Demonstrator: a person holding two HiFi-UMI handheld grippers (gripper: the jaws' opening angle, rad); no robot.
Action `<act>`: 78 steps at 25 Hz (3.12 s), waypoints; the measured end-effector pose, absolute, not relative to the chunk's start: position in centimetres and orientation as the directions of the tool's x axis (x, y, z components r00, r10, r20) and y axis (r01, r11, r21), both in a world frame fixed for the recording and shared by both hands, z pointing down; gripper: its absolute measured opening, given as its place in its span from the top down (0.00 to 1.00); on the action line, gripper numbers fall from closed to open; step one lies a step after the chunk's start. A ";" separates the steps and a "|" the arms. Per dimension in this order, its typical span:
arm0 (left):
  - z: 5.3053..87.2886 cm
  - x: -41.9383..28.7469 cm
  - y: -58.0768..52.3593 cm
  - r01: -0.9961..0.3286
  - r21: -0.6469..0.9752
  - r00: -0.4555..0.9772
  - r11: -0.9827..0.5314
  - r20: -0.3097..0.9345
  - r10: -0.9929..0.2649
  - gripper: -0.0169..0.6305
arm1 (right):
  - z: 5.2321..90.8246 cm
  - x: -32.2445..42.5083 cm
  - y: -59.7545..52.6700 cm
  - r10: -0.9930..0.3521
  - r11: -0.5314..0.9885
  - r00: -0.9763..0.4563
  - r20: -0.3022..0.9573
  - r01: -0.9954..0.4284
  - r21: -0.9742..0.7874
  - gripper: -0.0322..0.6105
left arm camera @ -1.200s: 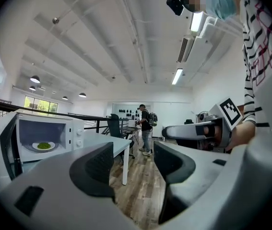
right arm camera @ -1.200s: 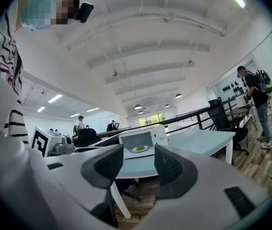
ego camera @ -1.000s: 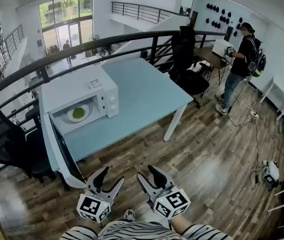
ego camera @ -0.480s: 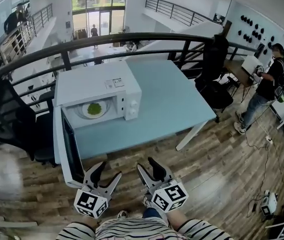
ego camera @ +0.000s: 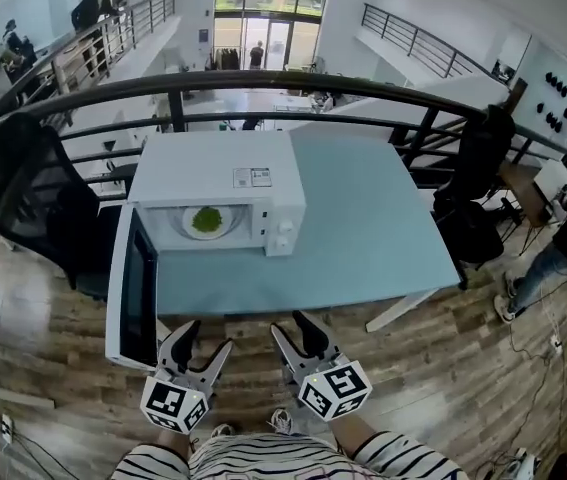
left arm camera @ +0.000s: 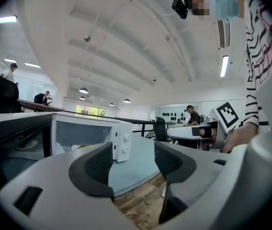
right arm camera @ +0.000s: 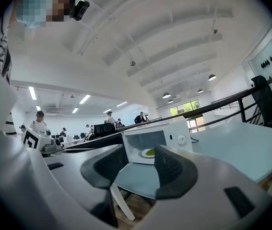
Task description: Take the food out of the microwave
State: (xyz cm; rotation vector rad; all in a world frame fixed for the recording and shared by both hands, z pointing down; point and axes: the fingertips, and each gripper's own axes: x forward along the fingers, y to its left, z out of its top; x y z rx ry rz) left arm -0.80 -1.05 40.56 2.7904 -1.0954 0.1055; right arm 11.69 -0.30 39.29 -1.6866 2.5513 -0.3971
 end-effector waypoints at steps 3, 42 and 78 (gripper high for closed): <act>40.8 -0.2 -1.5 -0.728 0.092 0.685 -0.679 0.114 -0.719 0.59 | 39.5 12.7 -1.2 -0.891 0.415 -0.445 0.093 -0.879 -0.237 0.64; 51.2 -4.5 -20.7 -0.856 0.280 0.488 -0.434 0.159 -0.859 0.59 | 50.5 8.3 -22.4 -0.854 0.415 -0.489 0.178 -0.846 -0.334 0.64; 55.2 -5.8 -35.9 -0.844 0.291 0.508 -0.451 0.164 -0.845 0.58 | 55.7 5.3 -34.0 -0.906 0.270 -0.365 0.216 -0.889 -0.370 0.61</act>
